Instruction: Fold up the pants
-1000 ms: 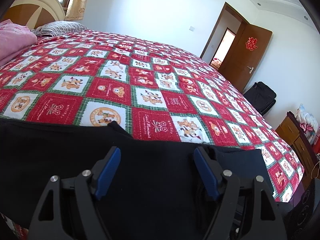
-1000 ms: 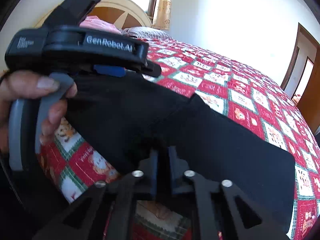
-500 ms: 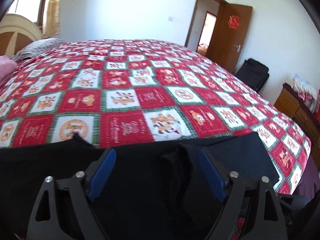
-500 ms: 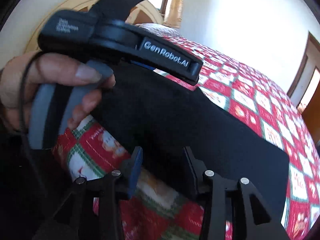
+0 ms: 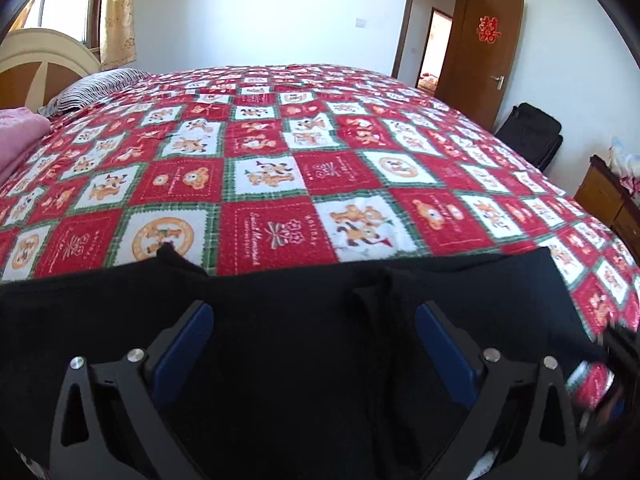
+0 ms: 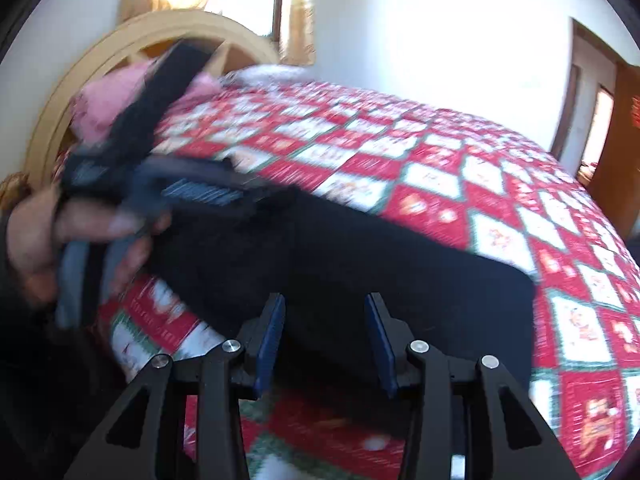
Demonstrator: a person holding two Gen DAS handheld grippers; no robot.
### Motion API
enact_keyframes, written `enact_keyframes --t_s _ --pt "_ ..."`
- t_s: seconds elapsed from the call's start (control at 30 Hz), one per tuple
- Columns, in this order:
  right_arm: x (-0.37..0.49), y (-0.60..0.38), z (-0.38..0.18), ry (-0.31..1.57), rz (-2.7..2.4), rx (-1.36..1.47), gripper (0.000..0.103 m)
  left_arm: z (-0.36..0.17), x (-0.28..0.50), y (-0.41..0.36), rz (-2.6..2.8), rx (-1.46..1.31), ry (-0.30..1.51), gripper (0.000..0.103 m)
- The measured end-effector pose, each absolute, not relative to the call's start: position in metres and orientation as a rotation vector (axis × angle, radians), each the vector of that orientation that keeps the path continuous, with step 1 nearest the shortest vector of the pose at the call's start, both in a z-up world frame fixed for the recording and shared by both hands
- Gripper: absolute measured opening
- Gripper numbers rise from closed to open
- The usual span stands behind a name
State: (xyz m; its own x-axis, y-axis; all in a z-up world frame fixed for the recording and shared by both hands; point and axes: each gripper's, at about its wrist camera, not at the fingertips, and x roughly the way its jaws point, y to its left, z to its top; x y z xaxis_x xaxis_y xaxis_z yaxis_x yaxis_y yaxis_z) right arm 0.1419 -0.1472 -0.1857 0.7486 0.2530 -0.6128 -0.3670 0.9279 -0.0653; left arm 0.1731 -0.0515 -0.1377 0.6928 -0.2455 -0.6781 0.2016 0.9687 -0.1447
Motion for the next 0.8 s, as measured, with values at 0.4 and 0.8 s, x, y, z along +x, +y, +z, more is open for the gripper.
enact_keyframes --t_s 0.4,0.8 --pt "0.205 -0.245 -0.202 0.801 0.119 0.068 0.049 -0.160 0.161 -0.069 -0.239 0.039 0.809 0.103" --pt "0.147 -0.240 -0.210 0.866 0.128 0.021 0.051 -0.160 0.151 -0.066 -0.252 0.029 0.802 0.103"
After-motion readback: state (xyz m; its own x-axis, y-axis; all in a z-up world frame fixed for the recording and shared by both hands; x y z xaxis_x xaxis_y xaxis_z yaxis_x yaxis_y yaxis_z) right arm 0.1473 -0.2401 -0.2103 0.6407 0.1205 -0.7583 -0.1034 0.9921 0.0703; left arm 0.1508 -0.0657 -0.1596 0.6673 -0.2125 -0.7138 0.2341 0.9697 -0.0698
